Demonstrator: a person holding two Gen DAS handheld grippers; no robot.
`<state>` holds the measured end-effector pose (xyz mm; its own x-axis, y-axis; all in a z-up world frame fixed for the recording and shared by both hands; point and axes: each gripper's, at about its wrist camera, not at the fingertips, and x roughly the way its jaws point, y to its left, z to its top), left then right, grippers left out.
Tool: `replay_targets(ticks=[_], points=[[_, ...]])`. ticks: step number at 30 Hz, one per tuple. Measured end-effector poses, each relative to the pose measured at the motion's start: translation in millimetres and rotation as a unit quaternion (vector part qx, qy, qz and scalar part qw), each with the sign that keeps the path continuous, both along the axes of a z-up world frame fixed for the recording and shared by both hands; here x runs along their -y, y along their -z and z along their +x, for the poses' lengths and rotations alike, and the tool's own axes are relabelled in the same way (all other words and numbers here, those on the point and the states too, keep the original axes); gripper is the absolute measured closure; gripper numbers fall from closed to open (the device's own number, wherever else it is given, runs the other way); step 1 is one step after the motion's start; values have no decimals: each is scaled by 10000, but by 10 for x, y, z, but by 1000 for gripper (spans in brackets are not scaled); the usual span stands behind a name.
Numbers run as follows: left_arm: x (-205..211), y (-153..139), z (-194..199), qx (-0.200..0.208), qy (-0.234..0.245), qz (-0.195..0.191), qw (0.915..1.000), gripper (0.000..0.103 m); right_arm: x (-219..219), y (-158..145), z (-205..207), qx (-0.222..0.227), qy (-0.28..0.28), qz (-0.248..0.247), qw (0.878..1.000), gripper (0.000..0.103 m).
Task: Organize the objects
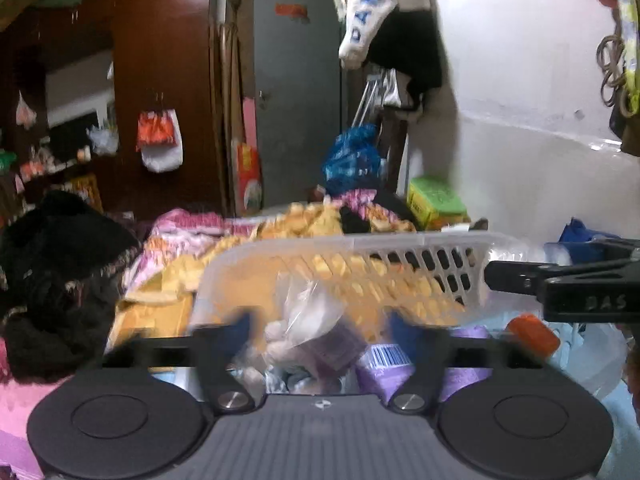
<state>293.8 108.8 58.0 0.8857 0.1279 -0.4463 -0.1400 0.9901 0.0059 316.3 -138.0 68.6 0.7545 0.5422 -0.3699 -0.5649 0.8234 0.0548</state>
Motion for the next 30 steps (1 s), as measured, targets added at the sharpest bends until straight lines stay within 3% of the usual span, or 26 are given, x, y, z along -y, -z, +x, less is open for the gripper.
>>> replay_targets(ticks=[4,6,8,11,14,19,24,30], points=[[-46,-97,-446,653,190,-173,9975,8,389,2,-368,-53,-233,472,9986,0],[-5,-55,-852,870,388,-98,9954,8,743,151,-682,-264,-445,993,9937,0],[51,94,-1213,914,566,-86,9942,8,979,402,-1009,-362,-582,1195,9905,0],[148,449,-1523,645,850,83,9943,8,1031,812,-1465,-345,-732,852,9931,0],[160,726,-1508,200,879,80,9959,9,970,1052,-1720,-378,-923,824,9916,0],[77,887,-1410,-92,1064,-116,9942,10,731,1092,-1889,-96,-1115,488,9925,0],[61,940,-1355,-349,1509,-193,9877,10,633,1178,-1847,-275,-1214,273,9919,1],[72,1002,-1290,-663,2239,-478,9712,10,646,1203,-1847,-180,-1251,195,9918,18]])
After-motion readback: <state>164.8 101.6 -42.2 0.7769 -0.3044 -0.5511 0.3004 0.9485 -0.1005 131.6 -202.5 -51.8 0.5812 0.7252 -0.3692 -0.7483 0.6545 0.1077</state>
